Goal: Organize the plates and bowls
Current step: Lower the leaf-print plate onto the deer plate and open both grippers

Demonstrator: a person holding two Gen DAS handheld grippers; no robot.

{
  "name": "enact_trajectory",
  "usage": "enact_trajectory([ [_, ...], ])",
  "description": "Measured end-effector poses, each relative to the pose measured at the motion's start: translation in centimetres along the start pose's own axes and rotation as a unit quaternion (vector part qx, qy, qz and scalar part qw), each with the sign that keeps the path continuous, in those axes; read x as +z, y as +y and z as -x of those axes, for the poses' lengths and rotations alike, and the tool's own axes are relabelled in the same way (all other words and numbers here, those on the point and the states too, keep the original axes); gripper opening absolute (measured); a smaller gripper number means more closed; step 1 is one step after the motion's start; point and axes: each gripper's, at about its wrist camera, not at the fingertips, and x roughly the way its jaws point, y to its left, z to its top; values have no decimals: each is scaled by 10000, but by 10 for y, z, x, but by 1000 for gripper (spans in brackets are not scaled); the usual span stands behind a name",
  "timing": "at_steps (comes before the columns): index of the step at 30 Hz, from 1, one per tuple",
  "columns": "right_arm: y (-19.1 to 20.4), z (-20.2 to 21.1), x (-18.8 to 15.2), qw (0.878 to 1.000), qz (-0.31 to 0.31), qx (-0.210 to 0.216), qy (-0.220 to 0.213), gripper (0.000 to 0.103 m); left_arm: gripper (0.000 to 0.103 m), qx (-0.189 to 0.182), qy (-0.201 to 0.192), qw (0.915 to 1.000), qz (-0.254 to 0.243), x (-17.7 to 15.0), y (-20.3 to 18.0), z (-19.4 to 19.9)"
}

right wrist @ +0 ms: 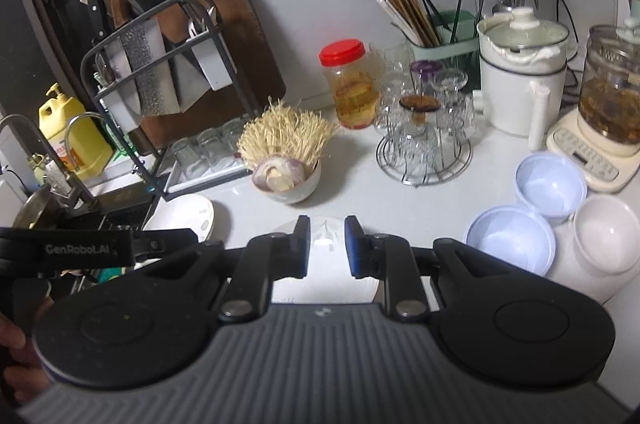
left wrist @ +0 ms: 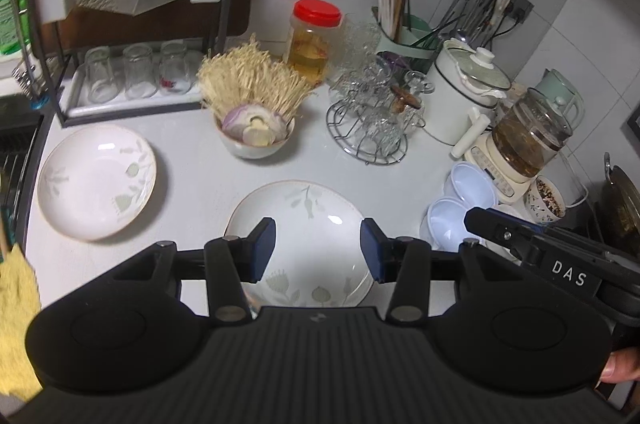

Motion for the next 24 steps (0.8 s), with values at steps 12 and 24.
enact_trajectory([
  [12,13,12,-18,9991,246,310,137,23,52,174,44,9996,202,-27,3,17],
  [24,20,16,-32,9978,283,513,298,23,54,411,-9,9972,629,-50,15,31],
])
